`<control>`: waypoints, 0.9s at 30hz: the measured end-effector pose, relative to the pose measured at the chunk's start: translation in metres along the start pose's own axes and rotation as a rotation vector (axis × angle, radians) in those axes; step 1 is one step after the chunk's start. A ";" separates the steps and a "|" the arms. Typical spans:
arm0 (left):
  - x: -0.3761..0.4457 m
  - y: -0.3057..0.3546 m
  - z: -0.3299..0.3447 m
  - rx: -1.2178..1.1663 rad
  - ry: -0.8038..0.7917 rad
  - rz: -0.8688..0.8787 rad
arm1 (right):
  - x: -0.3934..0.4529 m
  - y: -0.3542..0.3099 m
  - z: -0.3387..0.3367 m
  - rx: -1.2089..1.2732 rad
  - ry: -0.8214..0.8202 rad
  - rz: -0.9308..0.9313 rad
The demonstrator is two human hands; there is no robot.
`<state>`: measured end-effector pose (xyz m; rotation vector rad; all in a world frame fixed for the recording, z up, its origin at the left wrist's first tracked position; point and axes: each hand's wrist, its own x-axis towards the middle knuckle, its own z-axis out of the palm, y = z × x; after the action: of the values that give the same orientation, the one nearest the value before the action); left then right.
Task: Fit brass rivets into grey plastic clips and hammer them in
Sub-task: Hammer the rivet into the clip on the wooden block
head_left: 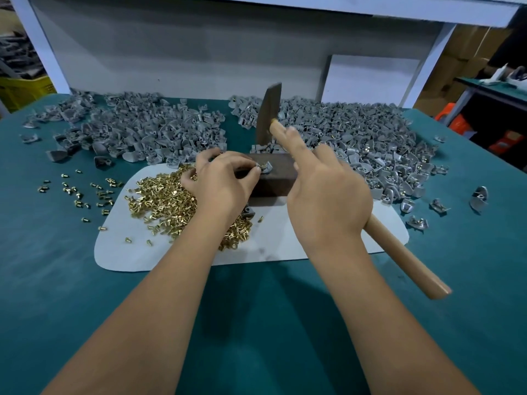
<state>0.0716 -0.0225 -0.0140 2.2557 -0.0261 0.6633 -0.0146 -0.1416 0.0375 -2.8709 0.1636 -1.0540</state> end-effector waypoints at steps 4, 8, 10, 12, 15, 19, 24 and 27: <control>0.001 -0.002 0.000 -0.051 -0.032 -0.003 | -0.002 0.004 0.007 -0.054 -0.054 -0.053; 0.001 -0.001 0.000 -0.042 -0.011 -0.015 | -0.002 0.002 0.006 -0.035 -0.045 -0.059; 0.001 -0.002 0.000 -0.069 -0.045 -0.002 | -0.002 0.006 0.011 -0.057 -0.055 -0.065; 0.001 -0.002 -0.001 -0.063 -0.029 -0.007 | -0.002 0.006 0.009 -0.039 -0.033 -0.046; -0.001 0.001 -0.001 -0.015 -0.007 -0.017 | -0.002 0.005 0.012 -0.053 -0.019 -0.094; 0.002 -0.001 -0.006 -0.068 -0.101 -0.010 | -0.001 0.012 0.014 0.022 -0.064 -0.019; 0.005 0.005 -0.011 -0.093 -0.170 -0.100 | 0.012 0.034 0.018 0.082 -0.042 0.188; 0.004 0.007 -0.013 -0.154 -0.200 -0.133 | 0.018 0.061 0.023 0.072 -0.159 0.317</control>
<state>0.0681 -0.0178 -0.0001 2.1451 -0.0237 0.3519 0.0092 -0.2036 0.0249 -2.7257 0.5368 -0.7551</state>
